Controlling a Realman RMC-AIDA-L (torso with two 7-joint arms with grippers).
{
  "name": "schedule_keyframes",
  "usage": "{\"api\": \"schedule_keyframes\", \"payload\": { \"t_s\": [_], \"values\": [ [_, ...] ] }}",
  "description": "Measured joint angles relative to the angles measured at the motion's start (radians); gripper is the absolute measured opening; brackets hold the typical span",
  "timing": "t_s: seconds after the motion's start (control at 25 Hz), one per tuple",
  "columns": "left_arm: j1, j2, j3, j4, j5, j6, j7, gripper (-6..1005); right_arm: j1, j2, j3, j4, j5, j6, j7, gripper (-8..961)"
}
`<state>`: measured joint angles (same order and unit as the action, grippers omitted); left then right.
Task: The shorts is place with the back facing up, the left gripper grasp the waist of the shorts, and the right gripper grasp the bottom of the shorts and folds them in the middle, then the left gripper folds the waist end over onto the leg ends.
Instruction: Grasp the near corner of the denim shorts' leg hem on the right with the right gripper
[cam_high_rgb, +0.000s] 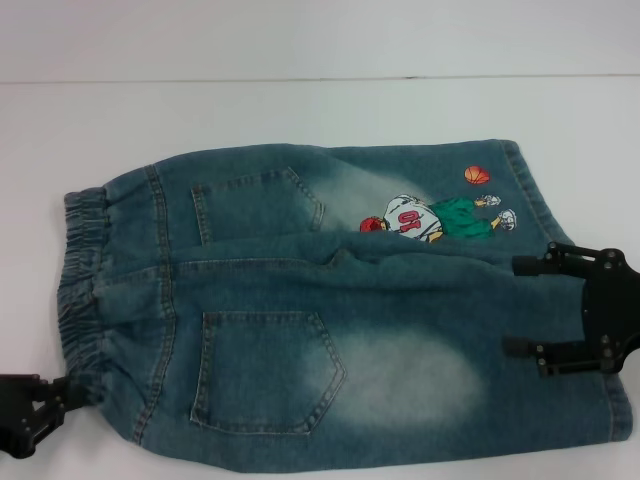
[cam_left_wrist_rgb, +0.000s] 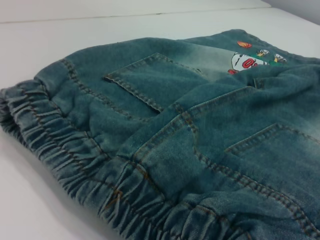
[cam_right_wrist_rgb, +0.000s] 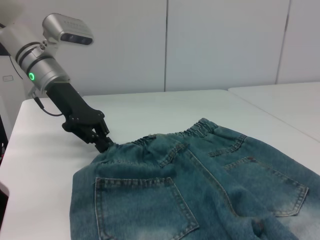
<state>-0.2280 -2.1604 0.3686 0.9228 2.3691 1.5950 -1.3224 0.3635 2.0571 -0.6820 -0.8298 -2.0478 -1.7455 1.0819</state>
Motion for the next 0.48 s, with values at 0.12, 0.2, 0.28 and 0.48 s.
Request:
{"api": "schedule_keyframes", "payload": {
  "t_s": [0.12, 0.2, 0.28, 0.48],
  "values": [
    [-0.006, -0.001, 0.002, -0.004, 0.003, -0.006, 0.0, 138, 0.0, 0.001, 0.002, 0.0, 0.0, 0.0, 0.0, 925],
    [-0.007, -0.001, 0.002, -0.002, 0.001, -0.006, 0.0, 120, -0.001, 0.001, 0.006, 0.0, 0.0, 0.0, 0.0, 925],
    [-0.008, -0.001, -0.003, 0.002, -0.005, 0.001, -0.003, 103, -0.001, 0.002, 0.01, 0.0, 0.0, 0.0, 0.002, 925],
    [-0.009, 0.0, -0.028, 0.017, -0.022, 0.03, -0.025, 94, -0.002, -0.002, 0.008, -0.039, -0.016, -0.001, 0.066, 925]
  ]
}}
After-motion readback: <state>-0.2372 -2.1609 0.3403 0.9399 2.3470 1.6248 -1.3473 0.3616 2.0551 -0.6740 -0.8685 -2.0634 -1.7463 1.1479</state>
